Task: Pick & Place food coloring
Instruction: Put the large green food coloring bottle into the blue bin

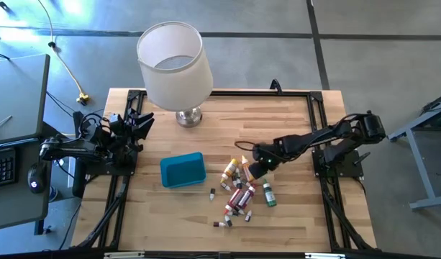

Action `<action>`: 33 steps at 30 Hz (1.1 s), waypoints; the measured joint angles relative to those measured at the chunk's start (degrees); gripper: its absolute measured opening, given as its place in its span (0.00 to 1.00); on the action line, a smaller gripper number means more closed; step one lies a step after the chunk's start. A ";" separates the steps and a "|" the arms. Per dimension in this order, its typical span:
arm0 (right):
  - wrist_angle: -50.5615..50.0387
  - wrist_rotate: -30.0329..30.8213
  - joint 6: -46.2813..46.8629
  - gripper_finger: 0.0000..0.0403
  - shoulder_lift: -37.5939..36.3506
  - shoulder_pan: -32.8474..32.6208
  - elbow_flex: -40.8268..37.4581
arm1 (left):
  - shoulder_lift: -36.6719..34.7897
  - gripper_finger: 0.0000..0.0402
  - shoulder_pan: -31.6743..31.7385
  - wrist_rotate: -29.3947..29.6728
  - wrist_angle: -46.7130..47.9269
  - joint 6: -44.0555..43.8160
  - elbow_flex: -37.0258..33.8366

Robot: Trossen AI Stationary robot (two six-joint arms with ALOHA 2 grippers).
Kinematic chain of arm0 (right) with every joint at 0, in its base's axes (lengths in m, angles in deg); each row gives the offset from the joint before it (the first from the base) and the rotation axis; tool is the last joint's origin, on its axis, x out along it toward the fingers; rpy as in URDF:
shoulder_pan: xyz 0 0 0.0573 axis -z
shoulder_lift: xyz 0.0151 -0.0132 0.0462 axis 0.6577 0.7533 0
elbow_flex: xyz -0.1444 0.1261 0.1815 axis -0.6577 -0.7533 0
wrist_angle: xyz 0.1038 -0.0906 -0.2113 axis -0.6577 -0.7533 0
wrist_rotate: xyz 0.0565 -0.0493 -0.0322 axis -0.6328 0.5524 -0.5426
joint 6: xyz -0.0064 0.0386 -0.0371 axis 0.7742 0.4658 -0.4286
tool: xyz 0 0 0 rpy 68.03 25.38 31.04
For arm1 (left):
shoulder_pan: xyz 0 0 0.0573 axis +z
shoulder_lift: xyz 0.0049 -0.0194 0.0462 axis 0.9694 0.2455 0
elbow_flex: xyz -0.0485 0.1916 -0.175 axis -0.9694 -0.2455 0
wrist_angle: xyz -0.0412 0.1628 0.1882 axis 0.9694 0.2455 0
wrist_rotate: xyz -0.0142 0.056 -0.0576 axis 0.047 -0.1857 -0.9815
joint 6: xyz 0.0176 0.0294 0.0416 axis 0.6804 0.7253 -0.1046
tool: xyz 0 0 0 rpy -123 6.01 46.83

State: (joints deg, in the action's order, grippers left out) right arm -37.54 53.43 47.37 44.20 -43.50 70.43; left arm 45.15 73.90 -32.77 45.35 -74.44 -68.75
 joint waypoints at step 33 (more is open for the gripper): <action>-8.33 -0.06 22.51 0.32 -4.62 -13.17 0.63 | -0.02 0.32 0.00 -0.22 0.37 -1.17 -0.02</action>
State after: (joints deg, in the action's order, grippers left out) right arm -45.88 53.37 69.88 39.59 -56.67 71.06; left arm 45.13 73.90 -32.99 45.73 -75.61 -68.77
